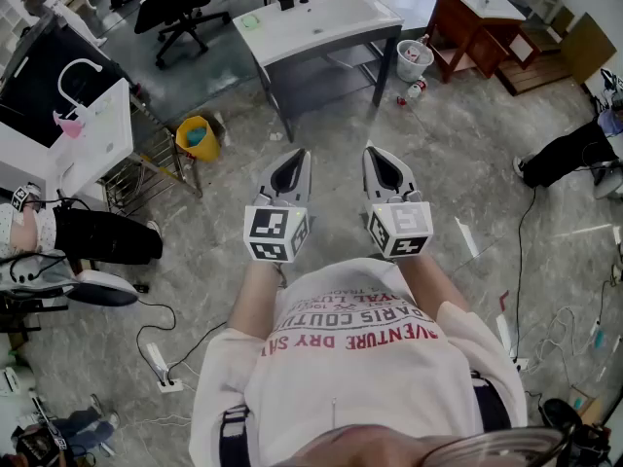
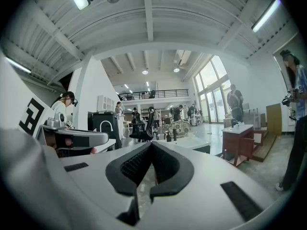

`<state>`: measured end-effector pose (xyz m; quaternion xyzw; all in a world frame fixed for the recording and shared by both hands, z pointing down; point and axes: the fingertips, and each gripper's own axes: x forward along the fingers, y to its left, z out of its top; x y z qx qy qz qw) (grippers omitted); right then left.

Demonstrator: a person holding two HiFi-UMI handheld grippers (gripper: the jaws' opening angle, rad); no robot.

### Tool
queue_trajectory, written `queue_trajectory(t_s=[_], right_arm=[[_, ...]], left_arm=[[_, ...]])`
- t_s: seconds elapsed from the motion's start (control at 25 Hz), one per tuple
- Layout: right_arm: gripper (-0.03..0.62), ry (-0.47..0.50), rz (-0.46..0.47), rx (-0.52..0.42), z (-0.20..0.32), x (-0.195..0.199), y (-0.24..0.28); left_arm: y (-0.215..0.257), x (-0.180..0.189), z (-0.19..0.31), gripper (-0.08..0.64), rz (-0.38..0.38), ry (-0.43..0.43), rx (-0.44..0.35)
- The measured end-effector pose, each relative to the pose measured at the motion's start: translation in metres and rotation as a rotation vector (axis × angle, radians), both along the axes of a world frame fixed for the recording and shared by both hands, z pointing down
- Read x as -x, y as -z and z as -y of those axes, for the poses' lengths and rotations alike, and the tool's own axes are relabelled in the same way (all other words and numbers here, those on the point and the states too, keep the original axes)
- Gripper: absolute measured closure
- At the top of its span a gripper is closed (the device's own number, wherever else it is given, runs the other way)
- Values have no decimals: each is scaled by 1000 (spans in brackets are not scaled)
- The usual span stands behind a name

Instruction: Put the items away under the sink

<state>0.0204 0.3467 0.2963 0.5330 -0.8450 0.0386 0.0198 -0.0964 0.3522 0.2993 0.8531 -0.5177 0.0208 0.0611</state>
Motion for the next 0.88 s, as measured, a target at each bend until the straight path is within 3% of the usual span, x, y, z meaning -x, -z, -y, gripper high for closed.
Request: queue_trajectory(t_s=[0.44, 0.88], right_arm=[[568, 5, -18, 11, 11, 7, -3], [568, 8, -24, 71, 46, 7, -27]], left_arm=[[0, 3, 12, 532, -14, -8, 3], [-24, 6, 45, 532, -29, 3, 63]])
